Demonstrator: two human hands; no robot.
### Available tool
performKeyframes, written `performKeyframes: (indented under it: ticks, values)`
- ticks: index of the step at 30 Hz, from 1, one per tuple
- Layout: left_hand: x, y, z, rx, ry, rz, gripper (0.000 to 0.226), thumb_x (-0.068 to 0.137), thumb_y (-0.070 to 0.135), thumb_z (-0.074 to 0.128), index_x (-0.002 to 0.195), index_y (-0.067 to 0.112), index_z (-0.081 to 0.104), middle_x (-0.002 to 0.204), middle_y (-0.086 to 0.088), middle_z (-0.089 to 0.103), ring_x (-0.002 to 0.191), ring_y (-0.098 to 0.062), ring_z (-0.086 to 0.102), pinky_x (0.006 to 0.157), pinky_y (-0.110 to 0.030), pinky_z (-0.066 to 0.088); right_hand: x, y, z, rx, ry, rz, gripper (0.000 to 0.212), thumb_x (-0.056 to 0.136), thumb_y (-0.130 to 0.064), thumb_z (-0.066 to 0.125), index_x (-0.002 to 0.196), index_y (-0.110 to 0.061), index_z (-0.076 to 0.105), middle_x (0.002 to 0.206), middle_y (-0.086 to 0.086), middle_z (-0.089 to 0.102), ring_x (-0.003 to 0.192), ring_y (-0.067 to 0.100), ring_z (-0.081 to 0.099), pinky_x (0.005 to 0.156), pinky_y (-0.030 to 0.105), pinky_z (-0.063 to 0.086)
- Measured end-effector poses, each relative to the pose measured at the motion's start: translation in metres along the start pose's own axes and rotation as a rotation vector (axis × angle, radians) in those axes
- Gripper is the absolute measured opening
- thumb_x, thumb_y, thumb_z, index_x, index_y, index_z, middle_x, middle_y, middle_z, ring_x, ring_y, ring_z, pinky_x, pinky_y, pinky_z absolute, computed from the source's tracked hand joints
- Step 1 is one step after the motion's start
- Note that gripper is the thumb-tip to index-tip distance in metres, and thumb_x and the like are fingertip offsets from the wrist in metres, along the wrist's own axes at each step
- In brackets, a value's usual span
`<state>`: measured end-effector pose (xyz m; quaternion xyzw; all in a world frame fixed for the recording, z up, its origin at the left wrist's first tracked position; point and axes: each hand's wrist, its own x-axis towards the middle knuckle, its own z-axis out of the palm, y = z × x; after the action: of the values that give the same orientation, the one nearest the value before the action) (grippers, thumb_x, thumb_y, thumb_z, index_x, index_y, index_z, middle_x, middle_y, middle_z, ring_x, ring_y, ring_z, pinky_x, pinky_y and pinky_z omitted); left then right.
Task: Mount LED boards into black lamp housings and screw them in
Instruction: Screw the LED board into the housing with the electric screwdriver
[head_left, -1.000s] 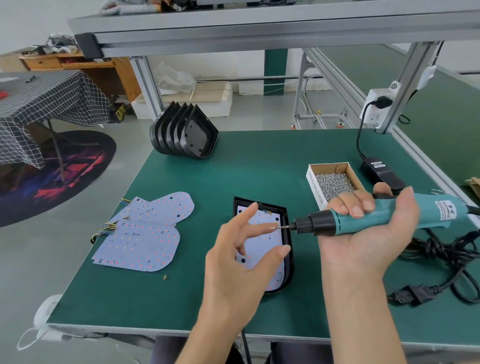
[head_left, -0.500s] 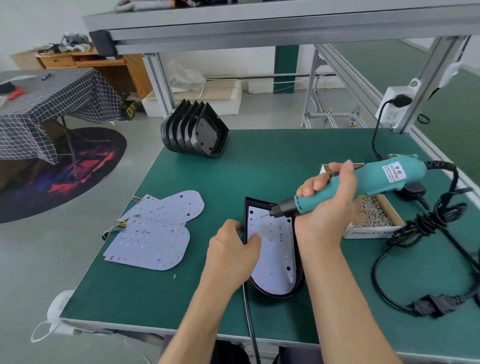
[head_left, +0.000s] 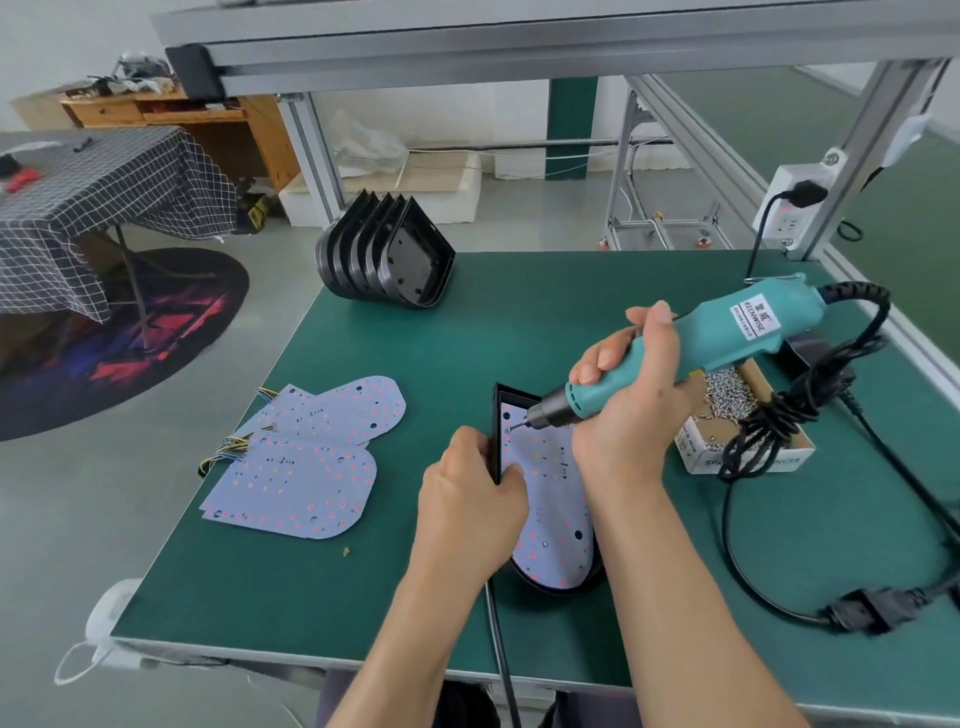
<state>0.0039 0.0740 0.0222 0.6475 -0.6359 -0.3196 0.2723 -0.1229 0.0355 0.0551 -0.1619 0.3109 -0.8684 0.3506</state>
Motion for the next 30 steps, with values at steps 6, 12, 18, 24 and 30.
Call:
performKeyframes:
  ticks: [6,12,18,24,30]
  values:
    - [-0.004,0.001,0.002,-0.001,0.036,0.016,0.017,0.095,0.024,0.063,0.09,0.02,0.048,0.072,0.007,0.052,0.067,-0.008,0.049,0.053,-0.021,0.03,0.0,-0.001,0.002,-0.002,-0.018,-0.012,0.02,0.096,-0.027,0.063,0.093,-0.009,0.057,0.056,0.003,0.045,0.045,0.02,0.041,0.05,0.028,0.037]
    - [-0.007,0.004,0.003,0.029,0.065,0.012,0.018,0.094,0.025,0.06,0.085,0.022,0.044,0.072,0.004,0.054,0.068,-0.013,0.05,0.054,-0.027,0.031,-0.003,-0.003,0.006,-0.013,-0.044,-0.034,0.023,0.09,-0.032,0.068,0.087,-0.011,0.059,0.055,0.004,0.046,0.042,0.021,0.042,0.049,0.028,0.037]
    - [-0.011,0.008,0.004,0.061,0.094,0.009,0.021,0.095,0.027,0.06,0.085,0.025,0.041,0.076,0.005,0.056,0.071,-0.009,0.05,0.056,-0.025,0.032,-0.006,-0.007,0.009,-0.069,-0.078,-0.073,0.028,0.087,-0.035,0.068,0.083,-0.012,0.053,0.054,0.005,0.045,0.042,0.023,0.043,0.051,0.03,0.037]
    - [-0.013,0.01,0.003,0.06,0.109,0.011,0.02,0.096,0.028,0.061,0.088,0.023,0.043,0.076,0.006,0.054,0.07,-0.007,0.049,0.056,-0.026,0.031,-0.008,-0.008,0.009,-0.103,-0.075,-0.081,0.03,0.089,-0.035,0.067,0.075,-0.016,0.049,0.053,0.004,0.043,0.042,0.024,0.043,0.052,0.032,0.036]
    - [-0.013,0.011,0.003,0.055,0.115,0.015,0.018,0.095,0.027,0.061,0.089,0.021,0.045,0.075,0.004,0.056,0.072,-0.011,0.051,0.06,-0.036,0.034,-0.009,-0.008,0.01,-0.106,-0.082,-0.081,0.025,0.088,-0.034,0.068,0.072,-0.021,0.055,0.054,0.004,0.043,0.042,0.024,0.043,0.051,0.031,0.037]
